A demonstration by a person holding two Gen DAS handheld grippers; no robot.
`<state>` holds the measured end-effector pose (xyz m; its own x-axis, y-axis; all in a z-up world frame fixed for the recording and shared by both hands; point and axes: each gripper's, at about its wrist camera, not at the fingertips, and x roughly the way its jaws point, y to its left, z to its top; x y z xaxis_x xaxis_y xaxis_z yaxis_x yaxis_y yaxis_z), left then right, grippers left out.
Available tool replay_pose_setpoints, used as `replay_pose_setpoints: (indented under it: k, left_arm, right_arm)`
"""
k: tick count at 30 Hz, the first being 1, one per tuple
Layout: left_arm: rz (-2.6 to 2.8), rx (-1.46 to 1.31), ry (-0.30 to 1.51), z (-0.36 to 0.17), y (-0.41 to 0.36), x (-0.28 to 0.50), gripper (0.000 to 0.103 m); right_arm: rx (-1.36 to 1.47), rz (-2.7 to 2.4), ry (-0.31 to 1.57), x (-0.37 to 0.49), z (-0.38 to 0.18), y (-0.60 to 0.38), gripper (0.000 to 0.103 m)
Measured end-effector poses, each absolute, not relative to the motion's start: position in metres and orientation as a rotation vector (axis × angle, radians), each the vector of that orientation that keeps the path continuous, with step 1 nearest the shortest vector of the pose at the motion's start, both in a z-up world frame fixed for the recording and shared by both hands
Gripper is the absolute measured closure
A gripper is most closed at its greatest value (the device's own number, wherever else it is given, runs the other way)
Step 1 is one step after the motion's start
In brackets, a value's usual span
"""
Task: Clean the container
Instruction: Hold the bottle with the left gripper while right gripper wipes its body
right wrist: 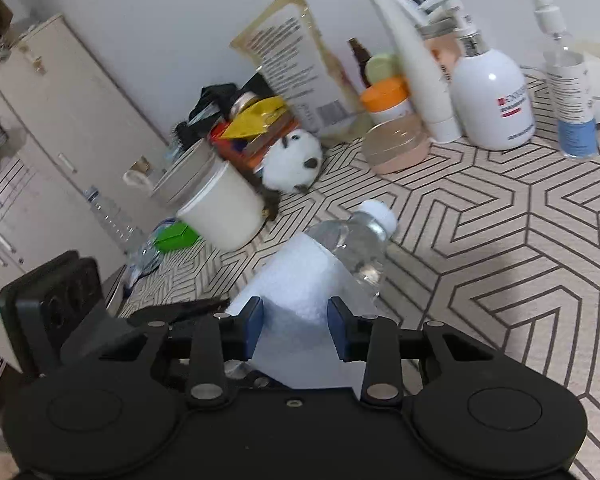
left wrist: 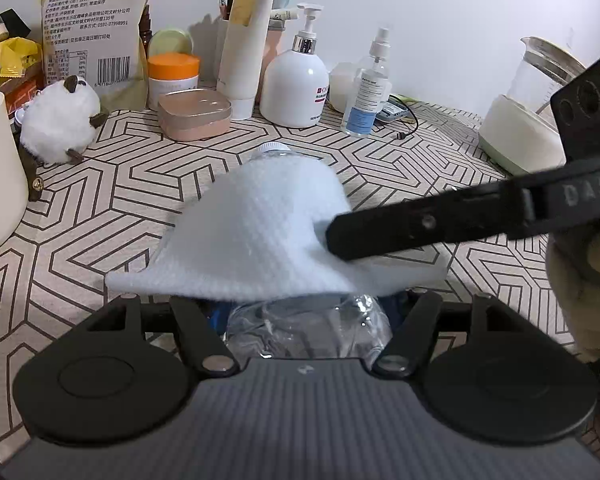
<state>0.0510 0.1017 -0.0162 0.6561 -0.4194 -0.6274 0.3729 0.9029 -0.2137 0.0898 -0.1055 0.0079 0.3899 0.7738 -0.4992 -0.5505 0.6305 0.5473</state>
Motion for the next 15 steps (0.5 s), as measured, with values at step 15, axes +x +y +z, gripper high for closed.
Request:
replay_pose_setpoints:
  k: [15]
  left_arm:
    - [-0.451,-0.05,0.728,-0.017,0.086,0.038,0.035]
  right_arm:
    - [0.349,0.838,0.814,0.099,0.001,-0.113,0.053]
